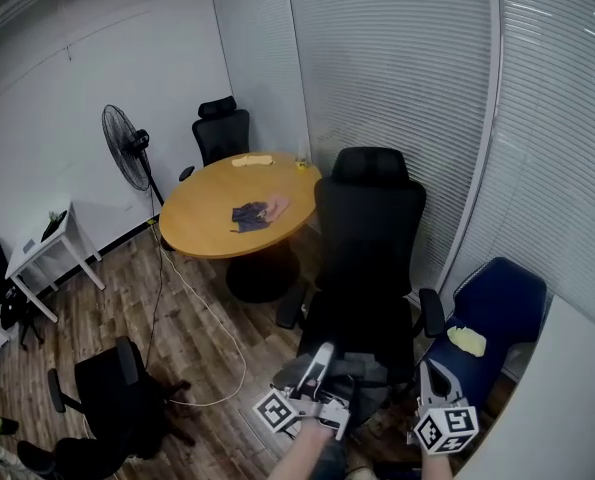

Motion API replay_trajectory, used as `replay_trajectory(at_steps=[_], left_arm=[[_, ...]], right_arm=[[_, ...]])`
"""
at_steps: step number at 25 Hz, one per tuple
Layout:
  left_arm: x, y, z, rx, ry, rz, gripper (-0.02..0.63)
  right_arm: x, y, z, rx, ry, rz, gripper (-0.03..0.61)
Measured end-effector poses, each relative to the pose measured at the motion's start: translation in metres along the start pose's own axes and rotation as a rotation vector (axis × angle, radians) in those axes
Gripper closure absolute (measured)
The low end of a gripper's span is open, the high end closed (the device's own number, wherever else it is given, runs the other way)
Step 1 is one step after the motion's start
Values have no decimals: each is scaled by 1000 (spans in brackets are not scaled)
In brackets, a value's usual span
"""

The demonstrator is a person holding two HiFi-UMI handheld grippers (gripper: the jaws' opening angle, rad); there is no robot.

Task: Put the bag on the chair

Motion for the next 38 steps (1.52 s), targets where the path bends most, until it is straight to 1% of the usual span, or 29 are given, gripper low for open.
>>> replay_trajectory(at_steps=[4,9,15,19,23,26,29,33,38], left_arm=[[-26,-28,37,28,-1,-33,591],[-77,-66,99,44,-36,-73,591],[-133,-110,165,9,-85,-140,591],[-158,-136,204,-27,-82,-178,591],[-179,-160,245,-69,-80,-190,591],[-192,-173,271,-82,-98,-201,591],[-202,-182,291,-91,-106,-201,591],[-214,-191,313,-97,-107,-193,591],[-231,-194,323,-80,-126,-204,591]], right_arm=[[19,11,43,-26,2,14,566],[54,17,115,-81,56,50,565],[76,18,206,-95,107,76,566],[84,20,249,-109,143,68,566],[97,19,284,-112,194,68,565],[104,15,304,-116,222,75,565],[113,13,322,-100,224,78,565],[124,10,342,-103,225,85,565],[138,17,358,-107,209,87,566]])
Point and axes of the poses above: the fingertips, and each gripper's own axes: z forward along the fingers, x to its right, y out of its underside, the point moved 5 cm from there along -z, backward along the fingers, and after that the axes turned 8 degrees about -z, right-handed, at the moved point
